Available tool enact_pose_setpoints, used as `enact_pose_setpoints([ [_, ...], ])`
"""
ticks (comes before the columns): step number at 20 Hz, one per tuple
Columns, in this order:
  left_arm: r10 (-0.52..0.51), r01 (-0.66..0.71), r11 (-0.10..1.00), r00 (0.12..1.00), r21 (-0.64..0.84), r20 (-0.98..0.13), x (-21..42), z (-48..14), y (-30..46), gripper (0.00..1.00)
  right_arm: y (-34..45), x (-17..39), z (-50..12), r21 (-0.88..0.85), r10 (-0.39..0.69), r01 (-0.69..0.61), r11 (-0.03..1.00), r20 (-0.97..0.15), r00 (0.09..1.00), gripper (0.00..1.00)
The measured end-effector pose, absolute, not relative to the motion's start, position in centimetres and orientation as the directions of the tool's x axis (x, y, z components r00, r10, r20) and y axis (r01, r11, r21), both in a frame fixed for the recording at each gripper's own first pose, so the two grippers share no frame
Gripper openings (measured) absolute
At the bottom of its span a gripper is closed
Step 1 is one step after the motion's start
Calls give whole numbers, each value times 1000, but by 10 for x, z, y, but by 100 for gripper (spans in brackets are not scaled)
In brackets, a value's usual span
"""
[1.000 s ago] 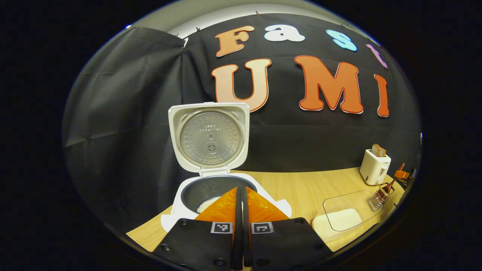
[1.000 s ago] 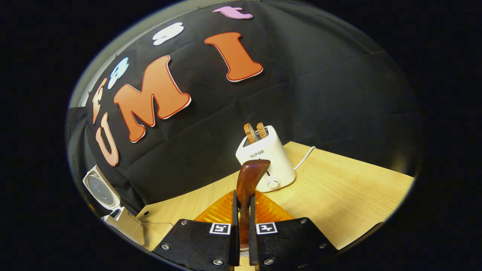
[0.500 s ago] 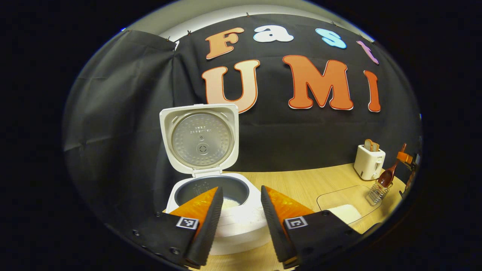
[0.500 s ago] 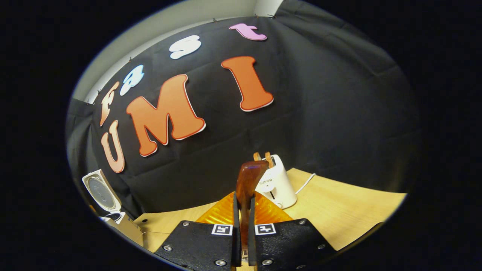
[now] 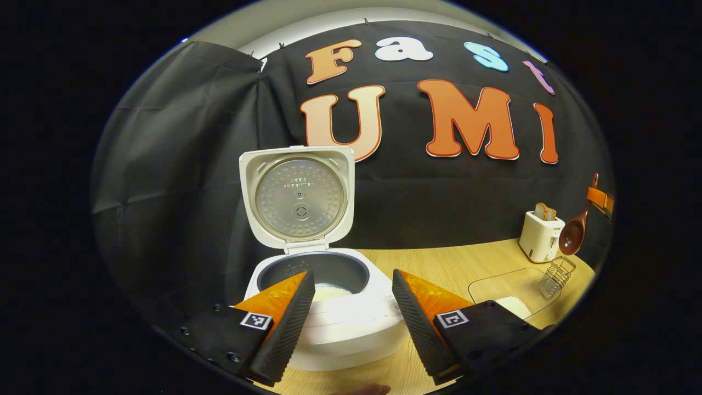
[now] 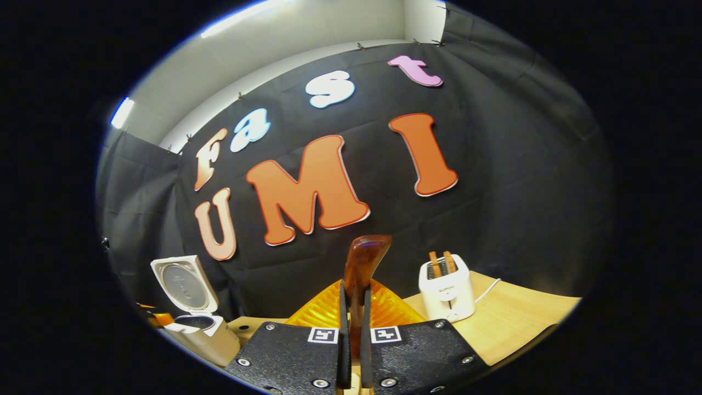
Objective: Close the left gripper, press the button to open the rice cooker; take a wooden spoon from the chopstick holder with the right hand, scoop a spoonful of rice and pour it into the rice cooker, then put the wooden spoon back into the chopstick holder.
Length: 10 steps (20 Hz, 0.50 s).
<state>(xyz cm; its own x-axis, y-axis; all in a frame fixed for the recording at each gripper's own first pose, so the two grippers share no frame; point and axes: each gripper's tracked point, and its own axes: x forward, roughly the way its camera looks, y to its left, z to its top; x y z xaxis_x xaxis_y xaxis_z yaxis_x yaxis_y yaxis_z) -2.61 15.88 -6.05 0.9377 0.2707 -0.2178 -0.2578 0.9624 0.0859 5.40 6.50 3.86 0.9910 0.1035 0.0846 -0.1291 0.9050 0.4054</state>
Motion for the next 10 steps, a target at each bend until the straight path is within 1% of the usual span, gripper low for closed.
enact_pose_setpoints([
  [2, 276, -262, 961, 938, 90, -212, -28, -61, 163, 93, 89, 52, 44, 370, 151, -180, 912, 108, 983, 7],
  [5, 287, -274, 957, 937, 92, -201, -32, -59, 171, 93, 123, 48, 37, 298, 216, -239, 924, 109, 970, 7],
  [6, 293, -280, 956, 935, 93, -199, -34, -60, 172, 89, 133, 48, 33, 282, 241, -261, 923, 106, 965, 7],
  [7, 294, -280, 955, 936, 94, -194, -35, -61, 174, 89, 141, 49, 29, 273, 259, -277, 921, 101, 961, 7],
  [8, 294, -281, 955, 937, 90, -189, -36, -61, 175, 93, 147, 50, 23, 263, 274, -287, 921, 86, 958, 7],
  [10, 288, -278, 957, 939, 78, -189, -38, -62, 175, 93, 157, 49, 11, 233, 295, -301, 925, 60, 954, 7],
])
